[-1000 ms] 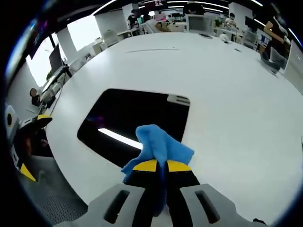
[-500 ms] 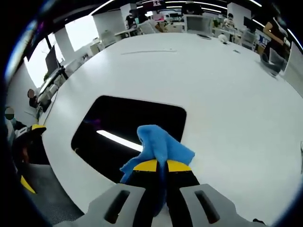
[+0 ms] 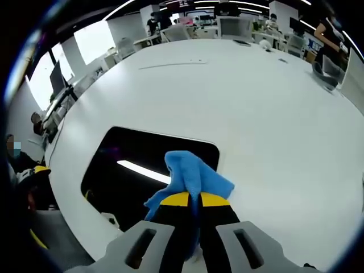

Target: Wipe the mirror surface with the cleaning cloth until all visible marks leave the cleaned area.

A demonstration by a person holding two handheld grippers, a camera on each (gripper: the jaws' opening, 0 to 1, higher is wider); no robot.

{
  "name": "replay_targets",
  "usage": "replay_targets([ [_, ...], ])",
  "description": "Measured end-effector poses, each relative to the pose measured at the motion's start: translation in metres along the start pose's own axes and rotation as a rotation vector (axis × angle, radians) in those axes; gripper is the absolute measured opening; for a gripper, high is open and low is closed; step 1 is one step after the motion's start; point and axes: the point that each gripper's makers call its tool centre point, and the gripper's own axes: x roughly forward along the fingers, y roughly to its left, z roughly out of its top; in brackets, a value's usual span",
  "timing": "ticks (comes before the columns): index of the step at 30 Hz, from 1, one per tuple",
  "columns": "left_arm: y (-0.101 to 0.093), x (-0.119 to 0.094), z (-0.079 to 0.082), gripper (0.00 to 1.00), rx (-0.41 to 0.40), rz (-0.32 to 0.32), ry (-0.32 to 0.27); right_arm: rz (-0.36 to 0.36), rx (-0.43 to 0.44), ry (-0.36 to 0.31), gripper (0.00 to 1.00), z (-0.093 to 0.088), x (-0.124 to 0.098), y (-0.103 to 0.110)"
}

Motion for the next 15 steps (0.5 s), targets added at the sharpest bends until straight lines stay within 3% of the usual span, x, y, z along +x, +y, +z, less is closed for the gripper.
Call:
replay_targets([
  [15, 0.0, 0.0, -0.001, 0.99, 0.005, 0.0, 0.004, -0.014, -0.008, -0.005, 0.0, 0.019, 0.011, -0.005],
])
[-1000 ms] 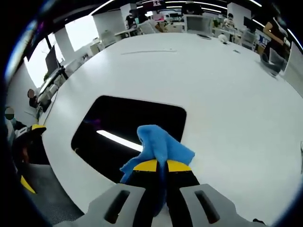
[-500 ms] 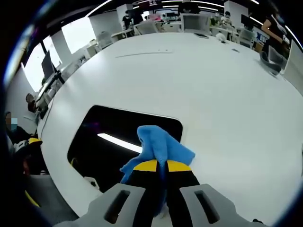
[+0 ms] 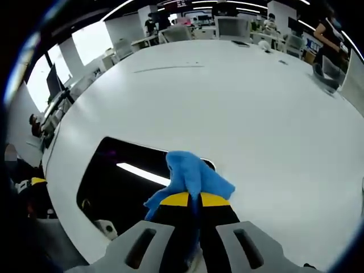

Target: Wipe the mirror surface with the cleaning cloth until all visible marks leave the cleaned area.

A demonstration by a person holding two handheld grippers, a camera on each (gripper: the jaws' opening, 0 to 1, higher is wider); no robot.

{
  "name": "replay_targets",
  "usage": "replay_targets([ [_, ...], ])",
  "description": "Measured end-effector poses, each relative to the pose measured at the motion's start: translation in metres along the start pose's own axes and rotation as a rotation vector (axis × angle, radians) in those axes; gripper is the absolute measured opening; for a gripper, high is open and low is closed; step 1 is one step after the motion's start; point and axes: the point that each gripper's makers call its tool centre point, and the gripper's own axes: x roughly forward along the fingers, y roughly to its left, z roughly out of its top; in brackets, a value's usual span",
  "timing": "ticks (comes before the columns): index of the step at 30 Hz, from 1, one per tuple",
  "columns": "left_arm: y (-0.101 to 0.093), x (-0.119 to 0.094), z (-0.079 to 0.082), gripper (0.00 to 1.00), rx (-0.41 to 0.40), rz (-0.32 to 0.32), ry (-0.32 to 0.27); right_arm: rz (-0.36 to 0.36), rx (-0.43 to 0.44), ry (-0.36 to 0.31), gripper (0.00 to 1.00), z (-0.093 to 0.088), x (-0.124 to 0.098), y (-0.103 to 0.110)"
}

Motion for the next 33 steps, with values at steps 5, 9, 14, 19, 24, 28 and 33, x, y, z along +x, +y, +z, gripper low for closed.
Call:
replay_targets([
  [5, 0.0, 0.0, -0.001, 0.99, -0.001, -0.001, 0.002, 0.004, 0.002, -0.001, 0.0, 0.008, 0.006, -0.004],
  [9, 0.001, 0.0, -0.001, 0.99, -0.001, 0.002, 0.004, 0.008, 0.001, 0.001, 0.0, 0.014, 0.01, -0.006],
  [14, 0.001, 0.0, -0.001, 0.99, -0.001, 0.005, 0.004, 0.011, 0.007, 0.001, 0.0, 0.02, 0.013, -0.008],
  [19, 0.002, 0.0, 0.0, 0.99, 0.0, 0.011, 0.001, 0.012, -0.001, -0.002, 0.0, 0.021, 0.015, -0.008],
  [24, 0.002, 0.0, -0.001, 0.99, 0.0, 0.01, 0.003, 0.015, -0.009, -0.01, 0.0, 0.021, 0.014, -0.008],
  [28, 0.003, 0.0, -0.001, 0.99, -0.001, 0.012, 0.005, 0.02, -0.005, -0.008, 0.0, 0.021, 0.015, -0.009],
  [33, 0.003, 0.0, -0.001, 0.99, 0.0, 0.013, 0.005, 0.034, -0.014, -0.003, 0.0, 0.021, 0.013, -0.007],
])
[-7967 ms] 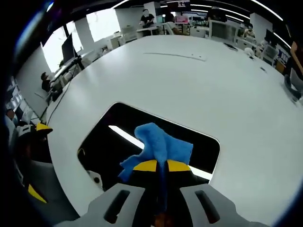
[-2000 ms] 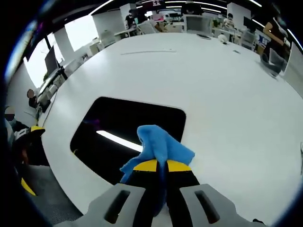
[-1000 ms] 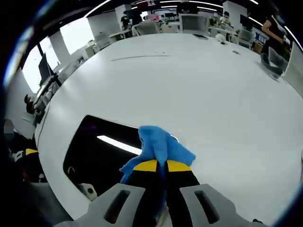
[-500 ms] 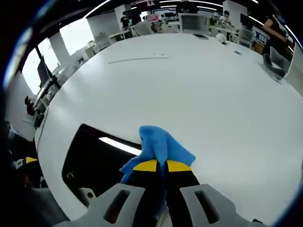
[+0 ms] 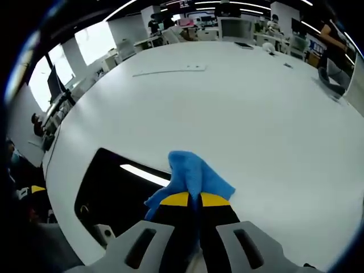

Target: Wipe the mirror surface with the cleaning cloth until all visible marks leave the cleaned area.

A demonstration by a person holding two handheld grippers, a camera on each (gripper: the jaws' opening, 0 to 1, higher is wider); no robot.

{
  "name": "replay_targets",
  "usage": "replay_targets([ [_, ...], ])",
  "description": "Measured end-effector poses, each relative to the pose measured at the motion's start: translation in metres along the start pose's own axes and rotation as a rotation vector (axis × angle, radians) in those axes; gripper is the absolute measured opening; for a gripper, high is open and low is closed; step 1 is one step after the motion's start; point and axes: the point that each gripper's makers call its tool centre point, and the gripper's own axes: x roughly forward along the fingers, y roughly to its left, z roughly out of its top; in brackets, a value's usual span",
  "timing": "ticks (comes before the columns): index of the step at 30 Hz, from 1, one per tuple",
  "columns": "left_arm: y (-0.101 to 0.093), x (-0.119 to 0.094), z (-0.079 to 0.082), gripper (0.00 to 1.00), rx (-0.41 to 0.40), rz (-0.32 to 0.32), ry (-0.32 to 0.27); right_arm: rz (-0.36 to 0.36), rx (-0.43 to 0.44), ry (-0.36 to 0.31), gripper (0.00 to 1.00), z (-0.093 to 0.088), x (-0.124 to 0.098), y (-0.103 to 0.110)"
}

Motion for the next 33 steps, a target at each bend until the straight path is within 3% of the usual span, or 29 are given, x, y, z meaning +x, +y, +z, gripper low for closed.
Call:
replay_targets([
  [13, 0.0, 0.001, -0.001, 0.99, 0.011, 0.003, 0.008, 0.024, 0.006, -0.058, 0.0, 0.029, -0.026, -0.01],
  [21, 0.0, 0.001, -0.002, 0.99, 0.005, 0.005, 0.014, 0.027, 0.003, -0.071, 0.0, 0.032, -0.04, -0.018],
  [33, 0.005, 0.001, -0.007, 0.99, 0.01, 0.03, 0.036, 0.022, -0.011, -0.064, 0.0, 0.027, -0.05, -0.047],
])
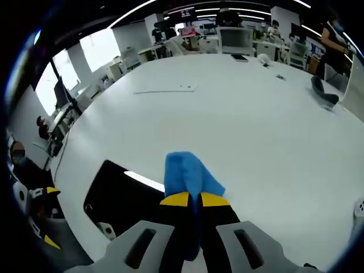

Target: Wipe the mirror surface with the cleaning cloth until all visible marks leave the cleaned area.

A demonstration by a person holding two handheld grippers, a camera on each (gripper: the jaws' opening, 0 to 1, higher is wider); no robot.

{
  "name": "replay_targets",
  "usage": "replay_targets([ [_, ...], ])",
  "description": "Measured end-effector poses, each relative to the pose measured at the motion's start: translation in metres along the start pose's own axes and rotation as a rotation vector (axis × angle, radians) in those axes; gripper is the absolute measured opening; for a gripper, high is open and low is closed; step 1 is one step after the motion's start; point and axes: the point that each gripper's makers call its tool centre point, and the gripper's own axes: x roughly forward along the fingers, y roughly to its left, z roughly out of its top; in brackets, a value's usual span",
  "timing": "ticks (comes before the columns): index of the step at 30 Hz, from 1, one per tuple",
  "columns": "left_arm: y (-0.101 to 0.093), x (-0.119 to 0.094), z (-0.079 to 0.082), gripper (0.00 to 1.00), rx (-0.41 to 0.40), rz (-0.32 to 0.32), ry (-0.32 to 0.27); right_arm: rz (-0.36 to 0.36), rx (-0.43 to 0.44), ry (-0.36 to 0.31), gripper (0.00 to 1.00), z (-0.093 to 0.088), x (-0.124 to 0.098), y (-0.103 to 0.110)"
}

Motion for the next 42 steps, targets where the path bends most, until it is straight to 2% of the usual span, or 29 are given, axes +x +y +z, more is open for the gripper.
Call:
replay_targets([
  [8, 0.004, 0.0, -0.005, 0.99, 0.0, 0.027, 0.028, -0.001, -0.009, 0.014, 0.0, -0.006, -0.007, -0.022],
  [19, 0.008, 0.001, -0.007, 0.99, -0.003, 0.046, 0.037, 0.003, -0.034, 0.036, 0.0, -0.005, -0.015, -0.047],
  [28, 0.01, 0.002, -0.009, 0.99, 0.004, 0.06, 0.047, 0.018, -0.046, 0.112, 0.01, -0.027, 0.004, -0.05],
  [36, 0.012, 0.002, -0.012, 0.99, 0.01, 0.067, 0.06, 0.001, -0.105, 0.173, 0.01, -0.047, 0.026, -0.061],
  [42, 0.013, 0.002, -0.013, 0.99, 0.013, 0.071, 0.065, 0.014, -0.124, 0.159, 0.01, -0.047, 0.029, -0.063],
])
